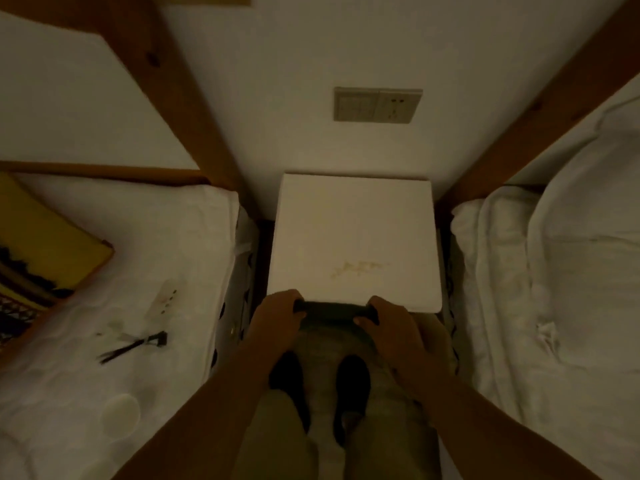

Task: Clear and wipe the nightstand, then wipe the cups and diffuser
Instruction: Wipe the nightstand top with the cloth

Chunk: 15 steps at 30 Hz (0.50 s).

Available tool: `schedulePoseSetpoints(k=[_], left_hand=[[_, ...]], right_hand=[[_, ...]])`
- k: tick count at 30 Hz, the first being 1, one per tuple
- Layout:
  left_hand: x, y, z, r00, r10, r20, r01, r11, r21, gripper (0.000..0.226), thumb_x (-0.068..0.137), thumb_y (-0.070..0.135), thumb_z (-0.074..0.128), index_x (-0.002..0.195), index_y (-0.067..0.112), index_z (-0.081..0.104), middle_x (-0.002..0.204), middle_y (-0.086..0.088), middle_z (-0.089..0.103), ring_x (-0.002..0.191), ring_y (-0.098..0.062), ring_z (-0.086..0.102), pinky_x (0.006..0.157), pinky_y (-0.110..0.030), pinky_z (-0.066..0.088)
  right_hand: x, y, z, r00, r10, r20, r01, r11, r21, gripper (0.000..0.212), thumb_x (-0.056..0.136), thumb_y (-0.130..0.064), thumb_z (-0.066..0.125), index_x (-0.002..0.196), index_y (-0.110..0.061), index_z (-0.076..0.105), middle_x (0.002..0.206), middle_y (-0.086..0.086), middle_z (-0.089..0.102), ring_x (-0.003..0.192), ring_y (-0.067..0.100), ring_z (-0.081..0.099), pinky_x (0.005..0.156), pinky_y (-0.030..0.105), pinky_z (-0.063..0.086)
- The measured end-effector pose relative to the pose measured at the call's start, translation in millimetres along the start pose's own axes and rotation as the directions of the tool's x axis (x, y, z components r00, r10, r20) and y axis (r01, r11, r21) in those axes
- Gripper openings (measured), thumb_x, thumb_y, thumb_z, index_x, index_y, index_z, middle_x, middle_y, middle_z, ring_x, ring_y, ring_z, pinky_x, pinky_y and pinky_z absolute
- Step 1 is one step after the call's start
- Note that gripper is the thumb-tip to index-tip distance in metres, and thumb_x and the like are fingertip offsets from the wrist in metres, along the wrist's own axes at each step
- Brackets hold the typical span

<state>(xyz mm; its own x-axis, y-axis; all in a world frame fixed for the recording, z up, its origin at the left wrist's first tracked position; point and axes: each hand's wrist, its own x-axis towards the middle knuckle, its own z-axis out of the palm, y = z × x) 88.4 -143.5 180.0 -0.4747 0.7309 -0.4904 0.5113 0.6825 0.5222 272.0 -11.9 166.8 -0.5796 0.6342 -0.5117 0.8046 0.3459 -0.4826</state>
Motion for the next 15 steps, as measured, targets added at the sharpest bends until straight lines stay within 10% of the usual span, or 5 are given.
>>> schedulePoseSetpoints(k=[15], left_hand=[[178.7, -68.3, 75.1, 0.998, 0.026, 0.051, -0.024, 0.999, -0.038, 0.024, 0.092, 0.016, 0.062, 0.115, 0.013, 0.056, 0.104, -0.001, 0.055, 0.089, -0.010, 0.048, 0.073, -0.021, 0.035]], right_hand=[[130.7, 57.9, 103.3, 0.968, 0.235, -0.084, -0.229, 0.971, 0.071, 0.029, 0.090, -0.050, 0.058, 0.095, -0.023, 0.047, 0.077, -0.004, 0.058, 0.067, 0.014, 0.058, 0.058, 0.036, 0.054]])
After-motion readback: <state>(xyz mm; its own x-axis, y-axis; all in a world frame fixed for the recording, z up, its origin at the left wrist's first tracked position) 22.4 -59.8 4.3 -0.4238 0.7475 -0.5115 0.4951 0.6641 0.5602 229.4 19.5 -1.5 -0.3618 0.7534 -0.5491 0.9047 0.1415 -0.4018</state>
